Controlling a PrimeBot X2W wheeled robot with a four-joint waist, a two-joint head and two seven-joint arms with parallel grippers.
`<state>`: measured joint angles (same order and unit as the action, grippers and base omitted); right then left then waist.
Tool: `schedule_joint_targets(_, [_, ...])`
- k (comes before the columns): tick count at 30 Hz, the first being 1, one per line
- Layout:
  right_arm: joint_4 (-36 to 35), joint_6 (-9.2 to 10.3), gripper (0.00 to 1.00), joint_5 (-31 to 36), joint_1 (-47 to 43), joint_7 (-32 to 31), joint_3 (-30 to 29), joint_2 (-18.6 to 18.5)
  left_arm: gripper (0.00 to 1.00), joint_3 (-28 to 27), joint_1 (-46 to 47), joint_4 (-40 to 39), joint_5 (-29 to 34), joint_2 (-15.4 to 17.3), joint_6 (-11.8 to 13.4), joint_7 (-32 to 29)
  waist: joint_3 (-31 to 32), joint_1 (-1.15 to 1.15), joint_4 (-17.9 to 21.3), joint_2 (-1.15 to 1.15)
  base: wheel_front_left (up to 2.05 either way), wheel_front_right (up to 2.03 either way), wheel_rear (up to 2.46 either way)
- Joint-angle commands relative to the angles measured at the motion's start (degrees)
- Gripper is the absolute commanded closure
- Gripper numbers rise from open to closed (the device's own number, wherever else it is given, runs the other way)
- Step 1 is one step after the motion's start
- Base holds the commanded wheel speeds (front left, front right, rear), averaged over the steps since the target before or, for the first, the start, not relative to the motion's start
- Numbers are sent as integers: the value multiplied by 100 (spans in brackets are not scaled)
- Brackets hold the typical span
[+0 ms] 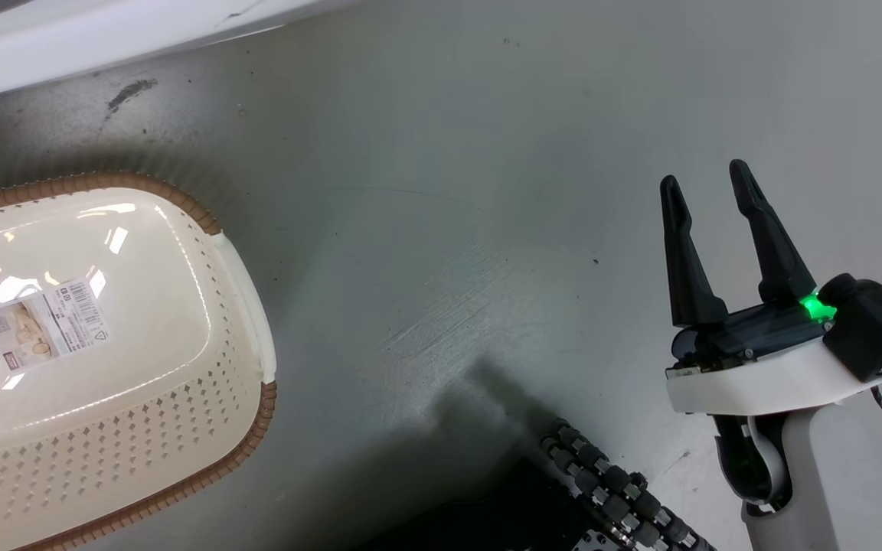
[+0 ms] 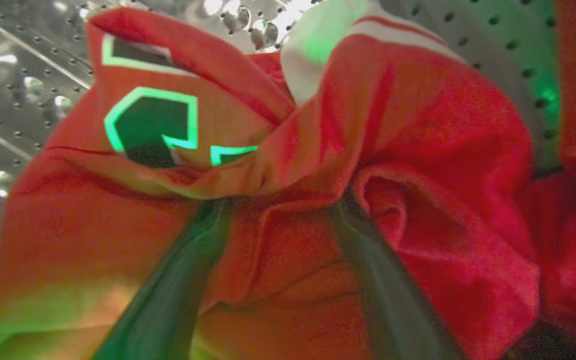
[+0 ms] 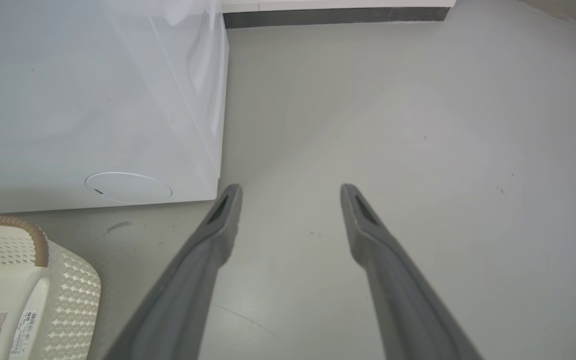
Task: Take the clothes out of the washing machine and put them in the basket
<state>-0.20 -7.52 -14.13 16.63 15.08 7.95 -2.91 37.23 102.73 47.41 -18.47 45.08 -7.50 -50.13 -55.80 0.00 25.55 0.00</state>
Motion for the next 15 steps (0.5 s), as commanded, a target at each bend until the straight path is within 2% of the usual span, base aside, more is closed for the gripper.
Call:
schedule_joint_targets(1, [-42, 6, 0, -6, 60, 14, 3, 4, 0, 53, -120, 44, -38, 61, 8, -31, -7, 0, -3, 0, 0, 0, 0])
schedule_joint_targets(7, [-129, 6, 0, 23, 27, 14, -18, 5, 0, 163, -184, 49, -158, 57, 7, -92, -50, 0, -27, 0, 0, 0, 0])
schedule_joint_targets(8, [-136, 6, 0, 22, 26, 13, -28, 4, 67, 217, -213, 43, -206, 73, 6, -122, -51, 0, -32, 0, 0, 0, 0])
schedule_joint_targets(9, [-142, 6, 0, 25, 27, 14, -33, 5, 100, 282, -241, 19, -259, 84, 6, -152, -50, 0, -36, 0, 0, 0, 0])
schedule_joint_targets(15, [-139, 6, 0, 34, 111, 14, -26, 5, 100, 359, -73, -55, -429, 240, 7, 53, -44, 0, -23, 0, 0, 0, 0])
